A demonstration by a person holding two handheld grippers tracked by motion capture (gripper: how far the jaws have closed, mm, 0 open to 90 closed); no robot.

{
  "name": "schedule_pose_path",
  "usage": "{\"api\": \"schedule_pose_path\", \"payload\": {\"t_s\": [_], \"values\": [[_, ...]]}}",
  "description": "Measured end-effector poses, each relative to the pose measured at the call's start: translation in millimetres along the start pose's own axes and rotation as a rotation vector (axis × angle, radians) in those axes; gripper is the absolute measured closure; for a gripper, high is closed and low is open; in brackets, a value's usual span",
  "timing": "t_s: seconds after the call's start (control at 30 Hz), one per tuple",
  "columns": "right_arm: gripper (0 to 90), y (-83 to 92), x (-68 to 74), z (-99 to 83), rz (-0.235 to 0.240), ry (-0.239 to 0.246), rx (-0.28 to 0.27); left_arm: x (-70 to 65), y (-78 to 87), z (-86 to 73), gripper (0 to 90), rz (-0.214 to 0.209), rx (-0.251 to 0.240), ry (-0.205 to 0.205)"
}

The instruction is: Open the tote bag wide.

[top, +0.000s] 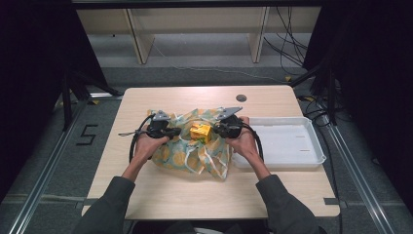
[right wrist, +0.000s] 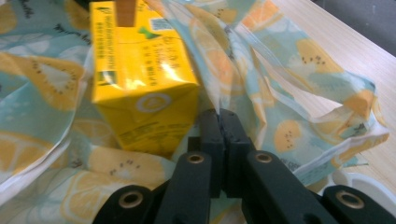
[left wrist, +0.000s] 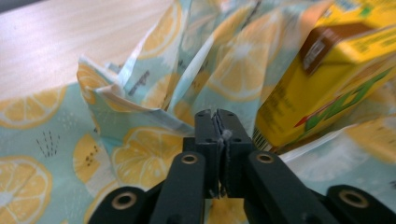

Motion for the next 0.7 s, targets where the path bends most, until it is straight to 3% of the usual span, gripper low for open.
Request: {"api": "schedule_pose_path", "payload": {"t_s": [0.17, 0.4, 0.53, 0.6, 0.7], "values": [[90.0, -7.8, -1.2, -3.5, -0.026, -0.019, 0.01, 0.4, -7.1, -11.5, 89.7, 0.007, 0.051, -0.018], [90.0, -19.8, 7.0, -13.1, -0.023, -0.004, 0.093, -1.5, -10.8, -24.7, 89.8, 0.016, 0.125, -0.037], [90.0, -21.1, 5.9, -14.1, -0.029, 0.0, 0.103, -0.3, -10.2, -27.0, 89.8, 0.027, 0.128, -0.037], [90.0, -20.8, 6.7, -13.6, -0.041, -0.021, 0.097, 1.1, -10.4, -28.0, 89.8, 0.032, 0.131, -0.025], [90.0, -20.1, -2.4, -14.6, -0.066, -0.028, 0.099, 2.2, -10.8, -30.8, 89.8, 0.031, 0.144, -0.029]]}}
Point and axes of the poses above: each handheld gripper's, and its own axes: y roughly backward along the jaws, z roughly out of its top, x roughly to its left, the point moved 6 cm from there along -y, roughly forward along the jaws, and after that the axes turned 6 degrees about -x, right-handed, at the moved point
